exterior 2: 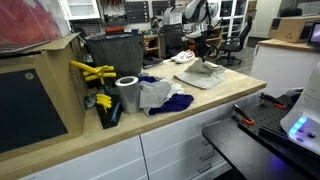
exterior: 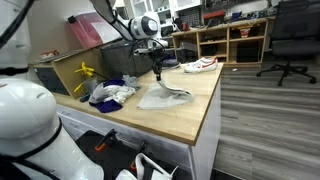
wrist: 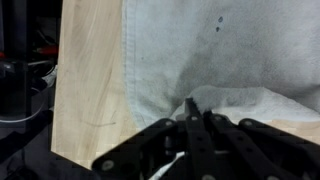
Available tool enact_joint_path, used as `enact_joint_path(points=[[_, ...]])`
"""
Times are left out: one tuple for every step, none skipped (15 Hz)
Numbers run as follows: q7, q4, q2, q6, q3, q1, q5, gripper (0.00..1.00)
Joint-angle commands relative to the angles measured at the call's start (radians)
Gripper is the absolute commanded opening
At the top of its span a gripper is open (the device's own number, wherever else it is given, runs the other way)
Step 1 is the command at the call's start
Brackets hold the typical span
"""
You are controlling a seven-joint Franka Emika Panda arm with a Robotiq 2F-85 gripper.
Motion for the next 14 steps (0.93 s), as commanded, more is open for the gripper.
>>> enact_joint_path(points=[[0.107, -0.005, 0.001, 0.053, 0.003, 0.007, 0.033, 0.01], [0.14, 0.0, 0.006, 0.061, 0.004, 0.009, 0.041, 0.01], [0.164, 0.002, 0.009, 0.066, 0.006, 0.009, 0.05, 0.01], [0.19, 0.004, 0.011, 0.066, 0.009, 0.012, 0.059, 0.01], [0.209, 0.003, 0.014, 0.069, 0.011, 0.014, 0.065, 0.01], [0.233, 0.002, 0.016, 0.066, 0.014, 0.017, 0.071, 0.01], [0.255, 0.0, 0.017, 0.067, 0.017, 0.02, 0.076, 0.01], [0.28, -0.001, 0.021, 0.067, 0.021, 0.024, 0.083, 0.01], [0.304, 0.001, 0.026, 0.068, 0.024, 0.028, 0.088, 0.01], [0.332, 0.007, 0.035, 0.063, 0.029, 0.033, 0.095, 0.01], [0.358, 0.012, 0.042, 0.064, 0.033, 0.038, 0.1, 0.01], [0.384, 0.018, 0.05, 0.061, 0.038, 0.042, 0.106, 0.01], [0.408, 0.025, 0.058, 0.063, 0.042, 0.046, 0.108, 0.01], [0.431, 0.032, 0.068, 0.064, 0.045, 0.05, 0.112, 0.01]])
